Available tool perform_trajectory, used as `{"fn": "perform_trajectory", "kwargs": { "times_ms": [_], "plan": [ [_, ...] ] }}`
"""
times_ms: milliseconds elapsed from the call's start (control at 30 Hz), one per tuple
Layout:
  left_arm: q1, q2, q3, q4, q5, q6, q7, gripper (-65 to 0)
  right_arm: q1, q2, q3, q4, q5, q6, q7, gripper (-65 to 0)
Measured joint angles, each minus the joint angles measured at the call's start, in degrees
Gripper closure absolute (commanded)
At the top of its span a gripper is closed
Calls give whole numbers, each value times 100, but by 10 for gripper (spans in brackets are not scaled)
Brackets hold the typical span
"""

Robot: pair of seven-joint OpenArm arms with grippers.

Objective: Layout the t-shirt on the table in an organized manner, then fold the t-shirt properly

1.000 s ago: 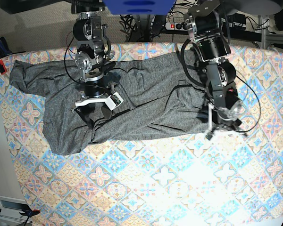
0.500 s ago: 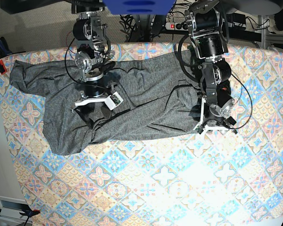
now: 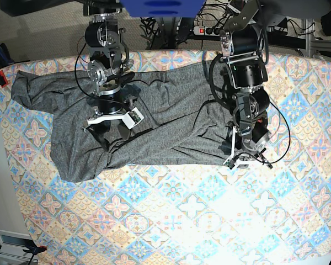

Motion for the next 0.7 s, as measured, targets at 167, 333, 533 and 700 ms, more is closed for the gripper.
{"fn": "perform_trajectory", "kwargs": {
  "times_ms": [167, 333, 533, 700],
  "plan": [
    [-553, -66, -13, -758, 4, 15, 2, -38, 0, 2, -33, 9, 0, 15, 0, -416],
    [-787, -129, -31, -977, -319, -2, 0, -40, 15, 2, -31, 9, 0, -2, 2, -416],
    [-918, -76, -37, -1047, -938, -116, -254, -41, 17, 0, -31, 9, 0, -4, 4, -416],
    [-892, -68, -24, -1027, -1147, -129, -240, -41, 2, 13, 2, 9, 0, -2, -2, -416]
  ]
}}
